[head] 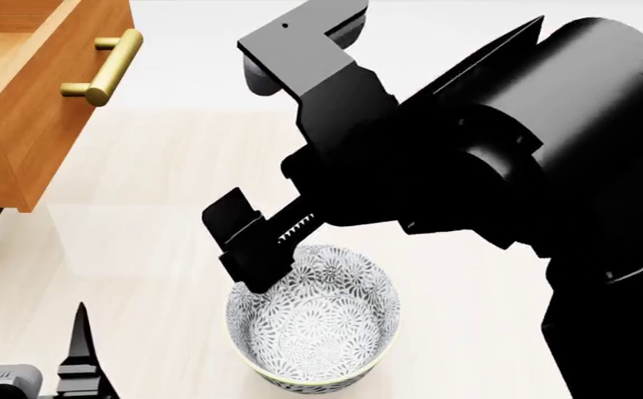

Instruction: Put the bowl on the plate.

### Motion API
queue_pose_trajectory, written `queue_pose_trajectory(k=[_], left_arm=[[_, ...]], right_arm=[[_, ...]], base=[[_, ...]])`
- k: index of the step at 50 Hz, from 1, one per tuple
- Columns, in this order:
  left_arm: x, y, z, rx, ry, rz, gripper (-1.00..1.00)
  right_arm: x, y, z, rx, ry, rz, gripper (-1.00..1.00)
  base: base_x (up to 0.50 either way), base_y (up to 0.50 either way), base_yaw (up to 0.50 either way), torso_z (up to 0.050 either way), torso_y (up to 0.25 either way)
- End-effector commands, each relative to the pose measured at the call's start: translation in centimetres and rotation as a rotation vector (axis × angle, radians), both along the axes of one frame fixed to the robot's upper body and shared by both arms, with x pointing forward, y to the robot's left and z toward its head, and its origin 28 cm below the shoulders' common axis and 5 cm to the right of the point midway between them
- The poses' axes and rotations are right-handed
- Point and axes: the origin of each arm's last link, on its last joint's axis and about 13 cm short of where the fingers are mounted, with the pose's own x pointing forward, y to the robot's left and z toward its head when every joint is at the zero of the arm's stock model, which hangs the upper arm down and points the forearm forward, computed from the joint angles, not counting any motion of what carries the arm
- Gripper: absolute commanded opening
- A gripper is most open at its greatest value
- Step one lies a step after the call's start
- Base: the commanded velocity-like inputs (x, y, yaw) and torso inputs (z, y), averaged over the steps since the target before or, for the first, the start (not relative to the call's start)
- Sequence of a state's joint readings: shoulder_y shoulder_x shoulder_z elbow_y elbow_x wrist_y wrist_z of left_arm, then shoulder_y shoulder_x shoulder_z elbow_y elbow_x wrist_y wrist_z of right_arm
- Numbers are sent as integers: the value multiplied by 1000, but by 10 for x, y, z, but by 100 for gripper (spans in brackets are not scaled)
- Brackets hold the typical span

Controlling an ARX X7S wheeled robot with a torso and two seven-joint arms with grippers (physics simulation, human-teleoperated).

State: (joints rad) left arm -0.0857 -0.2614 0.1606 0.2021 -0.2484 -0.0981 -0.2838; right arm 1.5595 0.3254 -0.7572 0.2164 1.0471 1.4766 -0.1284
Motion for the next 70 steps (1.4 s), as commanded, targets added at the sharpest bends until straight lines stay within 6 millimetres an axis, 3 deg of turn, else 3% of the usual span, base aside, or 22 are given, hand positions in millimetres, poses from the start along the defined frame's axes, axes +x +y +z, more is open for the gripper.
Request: queue_pose_trajectory(k=[1, 18, 37, 49, 70], left_arm=[[0, 1, 0, 1, 0, 6, 100], [1, 6, -1, 5, 1, 28, 100], [3, 9, 0, 3, -1, 47, 100], [3, 8, 0, 3, -3, 45, 100], [3, 8, -1, 3, -2, 45, 100]], right_arm=[[13, 10, -5, -50, 38, 26, 100], [22, 20, -15, -40, 62, 52, 100], [28, 22, -44, -45, 130, 55, 100], [38, 29, -48, -48, 138, 70, 100], [46, 33, -75, -44, 199, 79, 100]], base=[[0, 0, 0, 0, 0], [0, 0, 0, 0, 0], [0, 0, 0, 0, 0], [0, 0, 0, 0, 0], [0, 0, 0, 0, 0]])
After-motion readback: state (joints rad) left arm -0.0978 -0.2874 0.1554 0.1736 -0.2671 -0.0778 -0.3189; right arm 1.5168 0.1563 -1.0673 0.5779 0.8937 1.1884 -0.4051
